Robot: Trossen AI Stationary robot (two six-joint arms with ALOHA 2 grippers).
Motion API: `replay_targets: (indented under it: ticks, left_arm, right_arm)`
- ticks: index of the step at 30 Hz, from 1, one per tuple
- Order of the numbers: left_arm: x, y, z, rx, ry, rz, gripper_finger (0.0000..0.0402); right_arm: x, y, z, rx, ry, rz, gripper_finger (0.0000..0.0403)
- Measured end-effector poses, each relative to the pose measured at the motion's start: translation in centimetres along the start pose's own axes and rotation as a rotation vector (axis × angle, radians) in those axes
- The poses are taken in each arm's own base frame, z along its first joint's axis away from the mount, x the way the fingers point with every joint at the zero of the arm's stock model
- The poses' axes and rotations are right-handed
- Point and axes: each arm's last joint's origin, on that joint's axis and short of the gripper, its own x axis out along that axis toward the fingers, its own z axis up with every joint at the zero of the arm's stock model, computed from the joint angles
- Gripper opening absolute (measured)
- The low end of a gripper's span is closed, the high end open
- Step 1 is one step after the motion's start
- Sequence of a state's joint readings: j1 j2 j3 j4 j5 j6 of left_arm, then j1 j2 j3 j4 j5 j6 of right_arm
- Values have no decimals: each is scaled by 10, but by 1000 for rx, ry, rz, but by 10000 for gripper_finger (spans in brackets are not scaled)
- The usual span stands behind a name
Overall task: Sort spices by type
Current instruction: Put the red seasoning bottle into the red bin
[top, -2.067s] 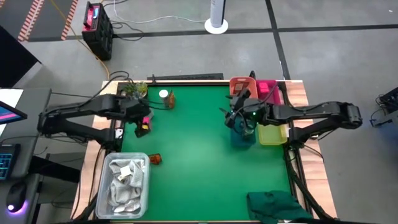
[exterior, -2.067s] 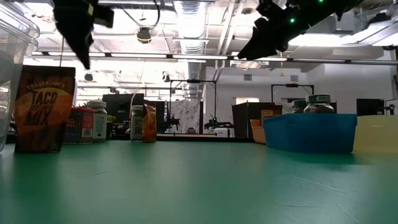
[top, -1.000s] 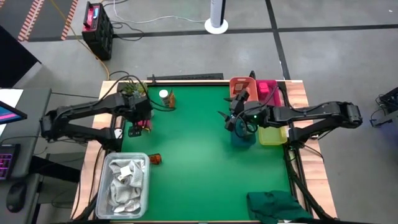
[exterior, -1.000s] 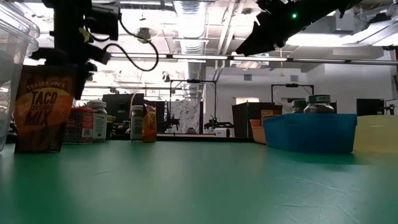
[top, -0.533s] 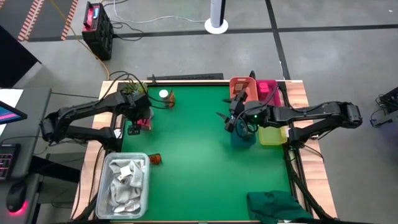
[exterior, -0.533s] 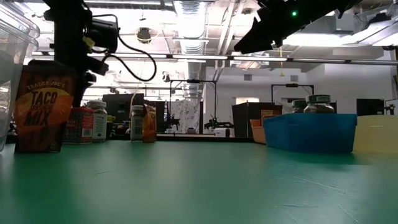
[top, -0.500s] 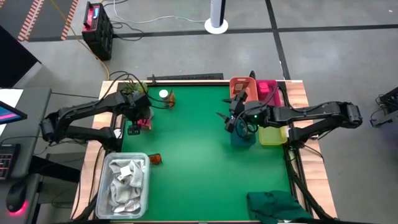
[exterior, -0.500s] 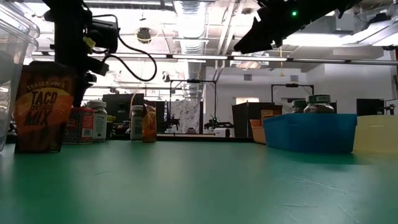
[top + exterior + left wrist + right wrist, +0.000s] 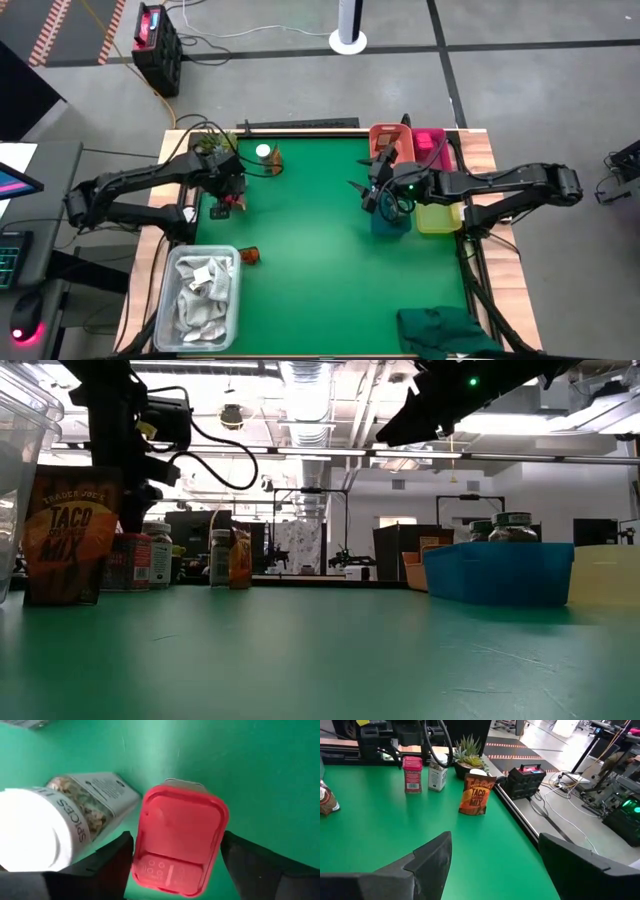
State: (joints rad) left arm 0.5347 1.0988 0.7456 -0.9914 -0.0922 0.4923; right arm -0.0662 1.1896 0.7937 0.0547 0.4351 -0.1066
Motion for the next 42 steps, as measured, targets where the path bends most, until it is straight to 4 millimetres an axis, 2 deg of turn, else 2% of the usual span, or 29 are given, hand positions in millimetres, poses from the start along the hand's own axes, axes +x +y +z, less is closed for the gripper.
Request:
replay_targets:
  ticks: [5,6,12,24,27,31,37,42]
  left_arm:
    - [-1,-3,1,-3,-4,-8,214]
    - [-1,-3,1,-9,-2,-10,211]
    - [-7,-5,4,-60,-4,-24,211]
    - [-63,-3,37,-90,-102,-31,211]
    - [-69,-3,55,-93,-83,-45,211]
    - [-67,-3,92,-60,-48,-68,211]
    - [-51,0,159,9,-48,-79,211]
    - [-27,4,195,2,-110,-66,211]
  right_arm:
    - [0,0,0,1,0,-2,325]
    - [0,0,0,1,0,-2,325]
    - [0,0,0,1,0,-2,325]
    - [0,0,0,17,3,1,325]
    - [0,0,-1,22,13,2,325]
    - [0,0,-3,25,26,2,325]
    - [1,-2,-6,32,55,-4,325]
    - [-4,-1,-5,28,60,5,325]
